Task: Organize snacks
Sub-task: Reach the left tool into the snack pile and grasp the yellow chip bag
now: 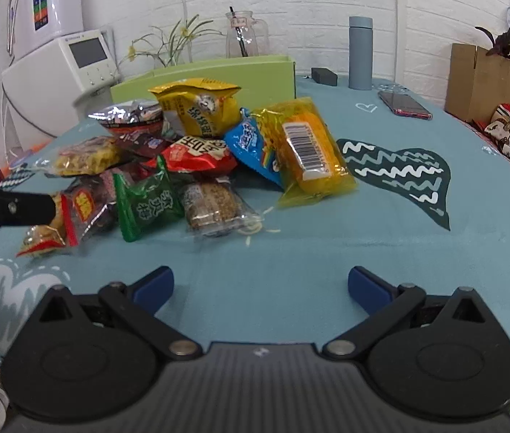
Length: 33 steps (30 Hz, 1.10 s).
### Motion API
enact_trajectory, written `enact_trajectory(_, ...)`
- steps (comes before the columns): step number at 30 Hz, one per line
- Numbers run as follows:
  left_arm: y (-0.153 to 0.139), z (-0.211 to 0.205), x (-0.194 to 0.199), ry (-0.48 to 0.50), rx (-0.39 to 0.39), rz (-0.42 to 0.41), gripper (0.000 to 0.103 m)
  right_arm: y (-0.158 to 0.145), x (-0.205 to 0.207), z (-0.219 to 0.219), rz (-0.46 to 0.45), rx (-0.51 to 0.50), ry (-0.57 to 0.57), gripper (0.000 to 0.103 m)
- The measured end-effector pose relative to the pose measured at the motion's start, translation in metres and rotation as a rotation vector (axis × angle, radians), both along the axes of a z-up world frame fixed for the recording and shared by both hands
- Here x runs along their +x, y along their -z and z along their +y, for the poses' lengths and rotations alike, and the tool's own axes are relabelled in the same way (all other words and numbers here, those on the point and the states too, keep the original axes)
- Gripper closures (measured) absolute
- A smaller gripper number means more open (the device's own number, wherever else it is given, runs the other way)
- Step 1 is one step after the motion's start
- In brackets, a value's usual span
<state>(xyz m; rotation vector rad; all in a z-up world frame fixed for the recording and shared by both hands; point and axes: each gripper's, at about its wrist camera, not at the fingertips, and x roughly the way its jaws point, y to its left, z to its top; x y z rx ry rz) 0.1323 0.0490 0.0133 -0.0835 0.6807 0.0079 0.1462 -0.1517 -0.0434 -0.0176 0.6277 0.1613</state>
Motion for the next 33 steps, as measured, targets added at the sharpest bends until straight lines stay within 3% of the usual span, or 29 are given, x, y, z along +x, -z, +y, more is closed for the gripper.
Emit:
enact_trajectory(6,-0.013,0.028,0.020,0.039,-0.068,0.013,0.012,0.006,0.000,-0.005,-0.044,-0.036,-0.035,0.000)
enact_trajectory(9,-0.020,0.050,0.028,0.027,-0.100,-0.006,0.012,-0.002,0.004,-0.005,0.019,-0.035,-0.019,0.000)
enact_trajectory(11,-0.021,0.065,0.038,0.011,-0.105,-0.011,0.012,-0.013,0.006,-0.004,0.029,0.021,-0.033,0.000)
enact_trajectory(18,-0.016,0.104,0.081,-0.003,-0.163,0.022,0.012,-0.058,0.031,0.059,-0.078,0.086,-0.336,0.000)
enact_trajectory(22,-0.029,0.112,0.103,0.050,-0.207,0.016,0.013,-0.079,0.053,0.088,-0.160,0.039,-0.407,0.000)
enact_trajectory(25,-0.045,0.105,0.115,0.118,-0.242,-0.009,0.013,-0.089,0.069,0.079,-0.214,-0.016,-0.330,0.000)
enact_trajectory(28,-0.056,0.082,0.136,0.226,-0.287,-0.017,0.013,-0.087,0.096,0.058,-0.166,0.020,-0.260,0.000)
enact_trajectory(31,-0.058,0.048,0.173,0.349,-0.344,0.032,0.018,-0.076,0.119,0.050,-0.114,0.016,-0.257,0.000)
enact_trajectory(33,-0.052,0.026,0.199,0.387,-0.325,0.089,0.024,-0.068,0.130,0.049,-0.095,0.013,-0.275,0.000)
